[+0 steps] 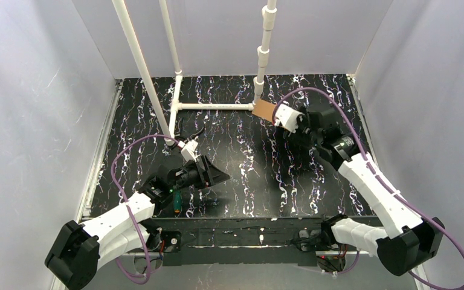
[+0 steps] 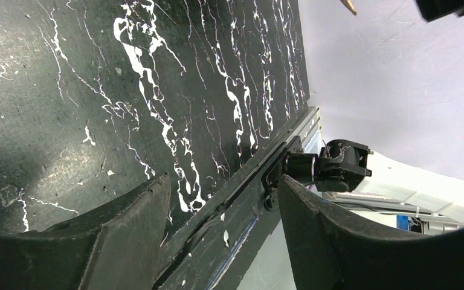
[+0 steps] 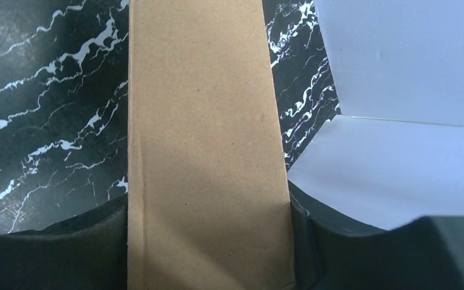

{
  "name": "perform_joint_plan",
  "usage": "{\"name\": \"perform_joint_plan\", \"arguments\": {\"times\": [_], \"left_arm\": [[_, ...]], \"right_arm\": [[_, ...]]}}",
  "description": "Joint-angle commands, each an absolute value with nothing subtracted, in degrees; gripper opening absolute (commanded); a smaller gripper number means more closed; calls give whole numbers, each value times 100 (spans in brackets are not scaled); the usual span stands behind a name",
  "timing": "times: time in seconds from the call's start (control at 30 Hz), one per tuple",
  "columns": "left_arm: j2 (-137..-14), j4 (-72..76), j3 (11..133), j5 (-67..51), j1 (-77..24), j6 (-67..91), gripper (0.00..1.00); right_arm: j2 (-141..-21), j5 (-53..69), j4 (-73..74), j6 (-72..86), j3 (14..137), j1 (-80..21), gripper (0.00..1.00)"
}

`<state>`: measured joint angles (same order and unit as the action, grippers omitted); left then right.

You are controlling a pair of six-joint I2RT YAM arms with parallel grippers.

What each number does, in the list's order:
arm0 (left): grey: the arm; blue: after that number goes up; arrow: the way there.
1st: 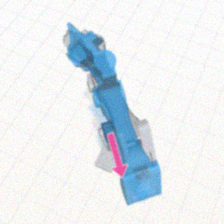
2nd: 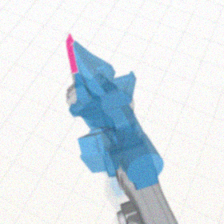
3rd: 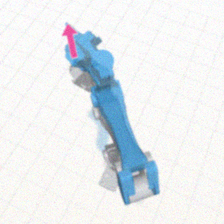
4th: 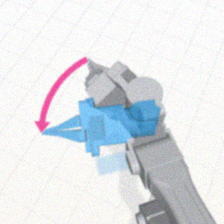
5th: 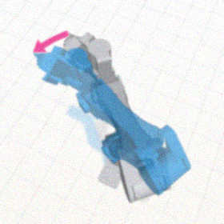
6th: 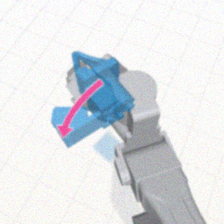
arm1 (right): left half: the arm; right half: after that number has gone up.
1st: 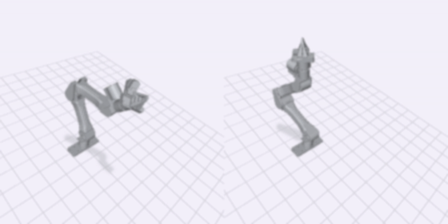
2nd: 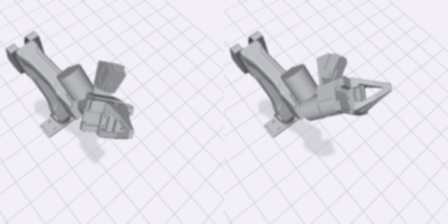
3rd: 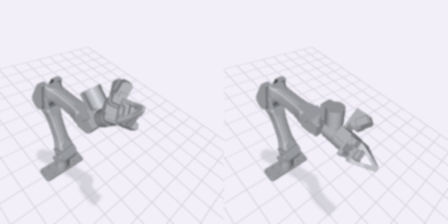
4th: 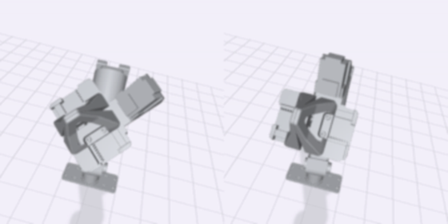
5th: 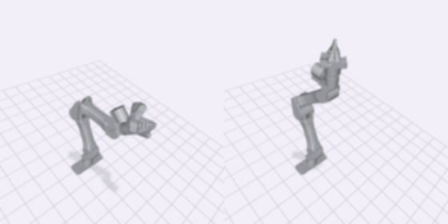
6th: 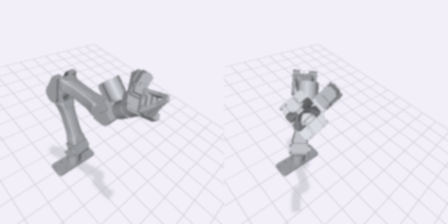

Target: Fold the paper box

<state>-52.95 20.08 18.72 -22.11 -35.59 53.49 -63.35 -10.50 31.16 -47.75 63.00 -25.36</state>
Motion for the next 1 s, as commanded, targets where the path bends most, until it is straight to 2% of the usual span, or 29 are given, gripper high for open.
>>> {"name": "perform_joint_plan", "arguments": {"times": [0.0,0.2,0.47,0.6,0.67,0.73,0.97], "left_arm": [[-5301,1862,2150,-2303,-3516,5244,64],[-5415,1820,2236,-2246,-3515,5323,64],[-5541,1806,2302,-2231,-3516,5380,64],[-5521,1761,2286,-2241,-3516,5372,64],[-5515,1747,2268,-2241,-3519,5370,64],[-5511,1749,2252,-2266,-3516,5361,64],[-5418,1732,2219,-2413,-3507,5318,64]], "right_arm": [[-5949,-1983,2449,-5095,5953,-2954,30],[-5682,-1783,2763,-4896,5549,-3313,34],[-5485,-2064,2687,-4394,4609,-4120,48],[-5484,-1611,2964,-4102,4499,-4299,61],[-5522,-1127,3209,-4018,4440,-4307,83],[-5642,-687,3497,-4001,4382,-4310,96],[-5984,580,4054,-3845,4818,-4311,98]]}}
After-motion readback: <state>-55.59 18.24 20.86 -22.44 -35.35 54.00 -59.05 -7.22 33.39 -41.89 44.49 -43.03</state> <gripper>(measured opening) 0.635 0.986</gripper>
